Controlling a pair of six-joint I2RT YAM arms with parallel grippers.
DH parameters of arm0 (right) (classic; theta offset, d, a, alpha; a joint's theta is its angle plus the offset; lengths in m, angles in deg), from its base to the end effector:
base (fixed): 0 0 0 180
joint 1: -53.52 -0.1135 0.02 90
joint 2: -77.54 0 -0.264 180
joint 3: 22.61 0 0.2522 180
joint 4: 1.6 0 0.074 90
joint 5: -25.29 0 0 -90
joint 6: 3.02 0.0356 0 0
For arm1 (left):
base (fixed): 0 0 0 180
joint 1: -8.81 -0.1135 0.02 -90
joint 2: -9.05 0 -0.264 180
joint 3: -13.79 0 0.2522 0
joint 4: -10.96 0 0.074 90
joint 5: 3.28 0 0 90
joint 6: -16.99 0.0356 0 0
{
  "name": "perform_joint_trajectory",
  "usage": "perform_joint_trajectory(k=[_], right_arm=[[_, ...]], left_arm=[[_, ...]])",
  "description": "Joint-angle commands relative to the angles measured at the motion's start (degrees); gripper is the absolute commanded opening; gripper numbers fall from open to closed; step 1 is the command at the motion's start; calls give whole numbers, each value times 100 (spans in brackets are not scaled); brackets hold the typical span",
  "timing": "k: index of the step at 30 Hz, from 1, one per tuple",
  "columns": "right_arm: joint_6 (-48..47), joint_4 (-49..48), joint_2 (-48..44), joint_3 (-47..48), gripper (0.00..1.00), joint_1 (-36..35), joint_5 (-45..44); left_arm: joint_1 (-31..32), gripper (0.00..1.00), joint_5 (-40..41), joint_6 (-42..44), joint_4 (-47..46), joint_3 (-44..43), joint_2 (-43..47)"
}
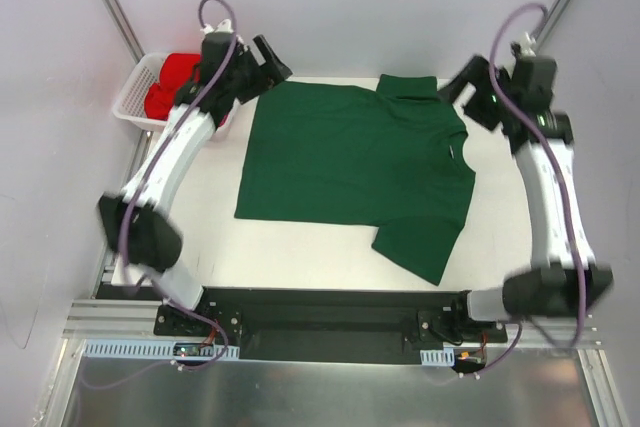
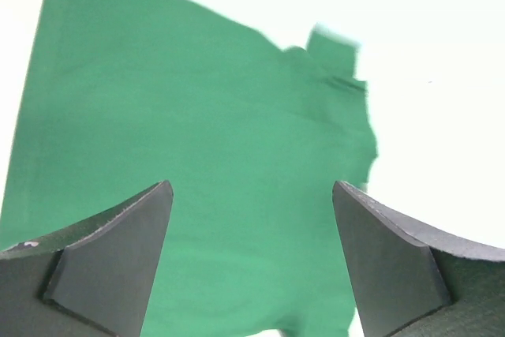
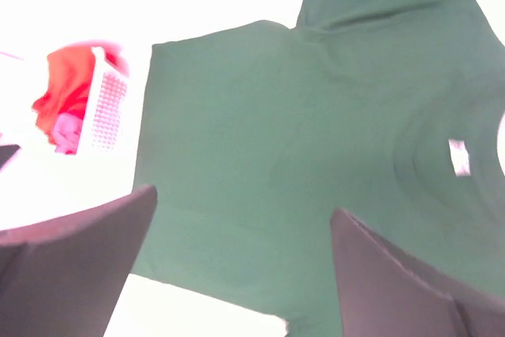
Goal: Fold and stack the t-shirts
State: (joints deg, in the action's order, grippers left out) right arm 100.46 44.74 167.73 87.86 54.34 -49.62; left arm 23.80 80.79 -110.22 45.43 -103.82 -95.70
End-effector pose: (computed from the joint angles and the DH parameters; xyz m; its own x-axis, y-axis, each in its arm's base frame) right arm 0.3549 0.0042 0.4173 -0.4785 0.2319 -0.8469 -0.1116 0.9406 0.3206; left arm 0.4191 -0.1160 0.3846 -0.4950 -0.4901 -0.7174 0.0636 0.8030 -0.5925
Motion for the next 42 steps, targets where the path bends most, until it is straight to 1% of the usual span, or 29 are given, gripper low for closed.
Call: perform_joint_trajectory(k=[1, 2, 3, 4, 5, 6, 7, 8, 9, 10, 11, 12, 15, 16, 18, 19, 22, 25, 29, 35, 38, 42], right_arm=[[461, 1144, -1919, -2450, 96, -3, -718], [541, 1320, -2248, -2803, 96, -3, -823], [629, 1643, -2521, -3120, 96, -3, -858], [778, 1812, -3098, -3732, 96, -3, -894], [849, 1953, -3330, -3982, 96, -3, -929], [893, 2206, -3576, -4254, 96, -3, -938], [981, 2340, -3762, -4596, 96, -3, -981], [1147, 2410, -4111, -4799, 96, -3, -973], [1227, 2489, -4263, -4949, 96, -3, -964], [1341, 2508, -4395, -5064, 96, -3, -973], [1472, 2482, -4649, -5335, 96, -3, -956], [1535, 2421, -4747, -5442, 96, -3, -947], [1562, 2428, -4853, -5838, 96, -3, -964], [1536, 2446, -4853, -5899, 96, -3, -947], [1465, 2403, -4914, -6093, 96, -3, -1025], [1474, 2394, -4923, -6137, 96, -3, -1235], [1474, 2245, -4810, -6181, 97, -3, -1237], [1430, 2025, -4661, -6137, 97, -3, -1123], [1412, 1910, -4607, -6155, 96, -3, -1210], [1473, 1936, -4344, -6094, 96, -3, -1245], [1509, 1989, -4326, -6023, 96, -3, -1333], [1439, 1981, -4291, -5988, 96, -3, -1360]], left_arm=[[189, 83, -13, -487, 47, 2216, 2303], [207, 82, -57, -619, 47, 2638, 2632], [224, 82, -48, -838, 47, 3434, 2948], [268, 80, -22, -953, 65, 3825, 3578], [286, 79, 48, -1129, 82, 4655, 3915], [286, 78, 196, -1644, 126, 5081, 4249], [277, 77, 302, -1936, 231, 5486, 4879], [286, 74, 390, -2200, 267, 6195, 5163], [277, 73, 565, -2638, 319, 6480, 5410], [286, 72, 776, -2799, 363, 6735, 5760], [277, 70, 926, -2948, 416, 7129, 5860], [277, 67, 1258, -3124, 416, 7246, 5895], [251, 59, 1463, -3161, 408, 7222, 5528], [251, 57, 1577, -3161, 408, 7160, 5222], [251, 56, 1735, -3169, 390, 7011, 4904], [242, 55, 1832, -3169, 381, 6967, 4607], [242, 51, 1946, -3178, 346, 6887, 4192], [137, 50, 2202, -3074, 101, 7019, 4086], [-57, 49, 2070, -2547, -436, 7072, 3840], [-66, 41, 1842, -2299, -621, 6782, 3102], [-66, 40, 1824, -2291, -682, 6826, 2987], [-66, 39, 1999, -2194, -770, 6861, 2873]])
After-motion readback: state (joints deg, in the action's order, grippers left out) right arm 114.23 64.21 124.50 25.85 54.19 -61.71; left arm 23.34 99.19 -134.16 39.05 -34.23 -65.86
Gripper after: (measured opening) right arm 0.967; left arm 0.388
